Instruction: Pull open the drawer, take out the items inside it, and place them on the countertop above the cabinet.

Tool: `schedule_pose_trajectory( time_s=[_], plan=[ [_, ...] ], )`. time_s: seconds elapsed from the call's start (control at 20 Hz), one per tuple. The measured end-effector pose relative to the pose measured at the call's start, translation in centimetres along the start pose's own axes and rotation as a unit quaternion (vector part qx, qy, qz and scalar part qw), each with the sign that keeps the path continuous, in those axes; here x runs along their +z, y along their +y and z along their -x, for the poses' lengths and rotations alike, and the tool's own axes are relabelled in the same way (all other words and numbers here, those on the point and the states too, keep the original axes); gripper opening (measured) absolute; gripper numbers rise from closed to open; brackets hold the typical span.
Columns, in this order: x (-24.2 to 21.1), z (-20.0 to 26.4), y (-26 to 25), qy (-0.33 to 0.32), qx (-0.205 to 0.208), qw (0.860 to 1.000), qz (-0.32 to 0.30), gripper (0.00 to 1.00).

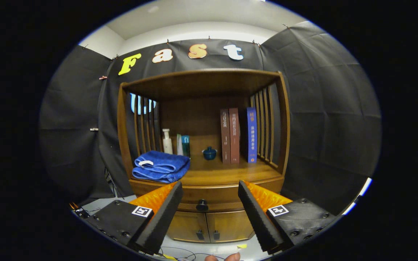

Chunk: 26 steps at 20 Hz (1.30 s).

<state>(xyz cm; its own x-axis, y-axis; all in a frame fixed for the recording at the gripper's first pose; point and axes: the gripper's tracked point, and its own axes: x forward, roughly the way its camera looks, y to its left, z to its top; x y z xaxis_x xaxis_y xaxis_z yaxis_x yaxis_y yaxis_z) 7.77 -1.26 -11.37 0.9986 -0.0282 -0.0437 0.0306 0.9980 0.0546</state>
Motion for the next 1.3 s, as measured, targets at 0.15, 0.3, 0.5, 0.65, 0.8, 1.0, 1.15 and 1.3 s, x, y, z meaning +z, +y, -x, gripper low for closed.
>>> schedule_pose_trajectory(
  time_s=[0.15,0.3,0.5,0.65,0.8,1.0,1.15,1.3],
  plan=[
    [-4.7,-3.2,0.0,0.034,-0.002,0.999,0.006,1.00],
    [-8.0,-6.3,0.7,0.056,0.003,0.998,0.002,1.00],
    [-11.6,-10.6,1.3,0.074,0.003,0.997,0.001,1.00],
    [-14.0,-12.9,1.8,0.092,0.007,0.996,0.007,1.00],
    [-15.5,-14.5,1.7,0.100,0.005,0.995,0.003,0.86],
    [-15.9,-15.3,2.4,0.103,0.010,0.995,0.006,0.51],
    [-16.2,-15.3,2.4,0.099,0.007,0.995,0.008,0.44],
    [-16.1,-15.3,2.3,0.102,0.009,0.995,-0.003,0.26]
  ],
)
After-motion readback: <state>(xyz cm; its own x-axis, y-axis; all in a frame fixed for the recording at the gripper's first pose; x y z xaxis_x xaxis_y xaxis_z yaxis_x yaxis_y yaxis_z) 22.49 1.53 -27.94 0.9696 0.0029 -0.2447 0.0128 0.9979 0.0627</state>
